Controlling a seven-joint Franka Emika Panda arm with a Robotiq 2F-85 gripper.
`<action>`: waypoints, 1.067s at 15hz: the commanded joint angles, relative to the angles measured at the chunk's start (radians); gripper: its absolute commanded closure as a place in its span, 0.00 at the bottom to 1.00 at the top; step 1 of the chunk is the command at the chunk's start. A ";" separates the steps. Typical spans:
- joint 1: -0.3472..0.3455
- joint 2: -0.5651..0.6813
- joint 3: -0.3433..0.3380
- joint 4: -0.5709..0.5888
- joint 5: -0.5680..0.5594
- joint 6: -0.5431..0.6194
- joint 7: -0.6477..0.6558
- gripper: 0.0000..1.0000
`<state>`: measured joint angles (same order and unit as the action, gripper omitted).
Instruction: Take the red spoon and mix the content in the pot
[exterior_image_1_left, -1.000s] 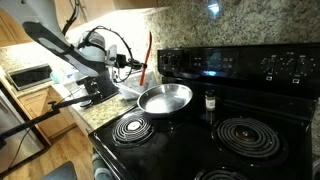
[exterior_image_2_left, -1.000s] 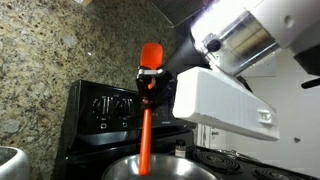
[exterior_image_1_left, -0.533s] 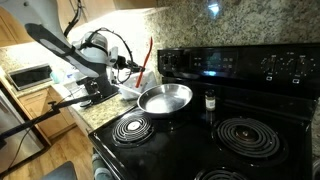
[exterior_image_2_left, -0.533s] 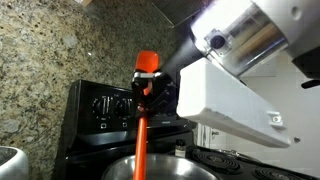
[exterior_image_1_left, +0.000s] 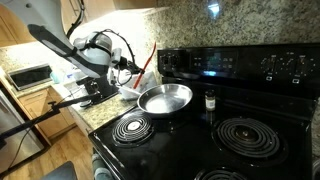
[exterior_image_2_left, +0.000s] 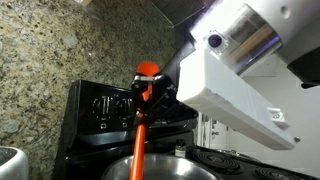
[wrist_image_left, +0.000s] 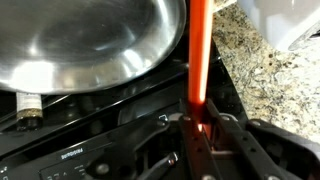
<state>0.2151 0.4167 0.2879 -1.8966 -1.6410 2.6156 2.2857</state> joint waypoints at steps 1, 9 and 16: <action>-0.030 0.010 0.003 0.021 0.038 0.072 0.036 0.96; -0.028 0.001 0.001 0.001 0.036 0.046 0.041 0.96; -0.087 0.065 0.017 0.016 0.164 0.326 0.028 0.96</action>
<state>0.1523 0.4599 0.2944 -1.8974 -1.5110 2.8751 2.3183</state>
